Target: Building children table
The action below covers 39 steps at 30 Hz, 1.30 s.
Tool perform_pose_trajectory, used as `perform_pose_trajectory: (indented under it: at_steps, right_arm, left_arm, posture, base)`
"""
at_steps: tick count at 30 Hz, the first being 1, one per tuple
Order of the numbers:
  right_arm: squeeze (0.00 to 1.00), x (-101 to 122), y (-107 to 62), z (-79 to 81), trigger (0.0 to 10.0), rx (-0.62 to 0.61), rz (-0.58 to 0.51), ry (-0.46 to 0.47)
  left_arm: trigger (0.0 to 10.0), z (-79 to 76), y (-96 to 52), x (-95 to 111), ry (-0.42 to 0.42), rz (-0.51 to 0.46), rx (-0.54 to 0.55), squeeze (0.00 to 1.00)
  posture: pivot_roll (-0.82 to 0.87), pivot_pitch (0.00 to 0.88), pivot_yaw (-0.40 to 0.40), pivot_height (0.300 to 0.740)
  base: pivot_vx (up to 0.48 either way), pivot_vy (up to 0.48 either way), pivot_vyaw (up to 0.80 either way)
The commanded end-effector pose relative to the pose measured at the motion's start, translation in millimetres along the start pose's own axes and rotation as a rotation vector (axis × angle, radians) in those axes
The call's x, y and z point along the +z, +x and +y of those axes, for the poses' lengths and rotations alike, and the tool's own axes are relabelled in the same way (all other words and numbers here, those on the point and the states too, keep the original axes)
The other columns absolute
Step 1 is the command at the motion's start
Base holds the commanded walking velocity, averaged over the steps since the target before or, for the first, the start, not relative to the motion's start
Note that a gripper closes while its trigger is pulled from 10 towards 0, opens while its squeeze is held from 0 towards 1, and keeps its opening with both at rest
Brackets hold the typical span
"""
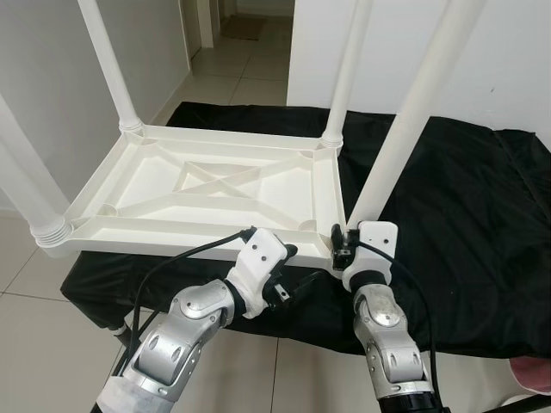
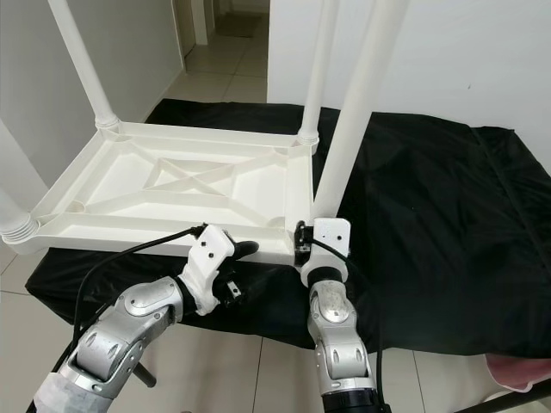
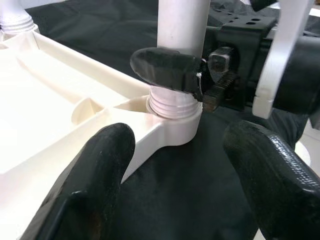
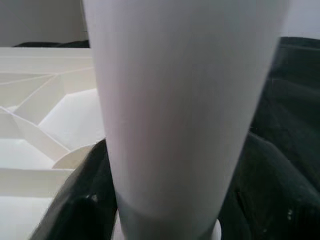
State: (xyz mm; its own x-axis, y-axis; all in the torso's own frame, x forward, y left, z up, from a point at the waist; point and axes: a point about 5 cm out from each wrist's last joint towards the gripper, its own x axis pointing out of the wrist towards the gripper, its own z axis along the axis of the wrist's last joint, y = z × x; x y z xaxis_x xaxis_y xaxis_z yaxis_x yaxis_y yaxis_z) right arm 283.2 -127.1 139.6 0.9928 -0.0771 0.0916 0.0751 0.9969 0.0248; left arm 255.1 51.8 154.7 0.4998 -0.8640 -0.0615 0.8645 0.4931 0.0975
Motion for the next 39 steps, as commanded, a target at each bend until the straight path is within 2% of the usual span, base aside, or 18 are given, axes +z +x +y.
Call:
perform_pose_trajectory:
  at_steps: [1, 6, 10, 11, 13, 22, 26, 37, 39]
  right_arm:
    - [1.0, -0.2, -2.7, 3.7, 10.0, 0.001, -0.002, 0.037]
    - [1.0, 2.7, -2.3, -2.2, 10.0, 0.009, -0.019, 0.025]
    - [1.0, 4.0, -2.1, -12.0, 10.0, 0.074, -0.039, 0.011]
    - [0.0, 3.8, -2.4, -14.0, 10.0, 0.105, -0.044, 0.008]
    - [0.0, 2.5, -2.9, -14.0, 10.0, 0.169, -0.05, 0.001]
    - [0.0, -8.7, -1.6, -15.7, 10.0, 0.258, -0.027, -0.042]
    - [0.0, -12.1, -2.2, -16.1, 10.0, 0.343, -0.021, -0.057]
    - [0.0, -12.6, 6.2, -26.5, 10.0, 0.409, -0.024, -0.101]
    - [0.0, -13.4, 7.2, -25.7, 10.0, 0.422, -0.027, -0.108]
  left_arm:
    - [10.0, -1.2, 1.1, -2.3, -0.002, 0.012, -0.033, 0.0]
    - [10.0, -2.2, 1.9, -2.3, 0.0, 0.013, -0.047, 0.0]
    - [10.0, -2.1, 2.9, -2.3, -0.001, 0.015, -0.052, 0.0]
    - [10.0, -2.6, 3.2, -2.1, -0.001, 0.015, -0.056, 0.0]
    - [10.0, -3.2, 2.8, -2.1, -0.002, 0.015, -0.06, 0.0]
    - [10.0, -3.0, 3.3, -0.5, 0.001, 0.016, -0.063, 0.0]
    - [10.0, -1.4, 0.8, -0.4, 0.009, 0.022, -0.057, 0.0]
    - [10.0, 9.7, -4.6, -2.0, 0.005, 0.024, 0.003, 0.0]
    - [10.0, 7.4, -6.2, -3.9, 0.007, 0.034, -0.009, 0.0]
  posture:
    - [-0.04, 0.0, 0.021, 0.74]
    - [-0.04, 0.0, 0.027, 0.74]
    - [-0.05, 0.0, 0.038, 0.74]
    - [-0.06, 0.0, 0.042, 0.74]
    - [-0.06, 0.001, 0.055, 0.74]
    - [-0.06, 0.008, 0.065, 0.74]
    - [-0.04, 0.006, 0.072, 0.74]
    - [-0.05, 0.023, 0.053, 0.74]
    - [-0.05, 0.021, 0.062, 0.74]
  base:
    - [0.0, 0.0, 0.0]
    - [0.0, 0.0, 0.0]
    - [0.0, 0.0, 0.0]
    - [0.0, 0.0, 0.0]
    - [0.0, 0.0, 0.0]
    - [0.0, 0.0, 0.0]
    - [0.0, 0.0, 0.0]
    - [0.0, 0.0, 0.0]
    - [0.0, 0.0, 0.0]
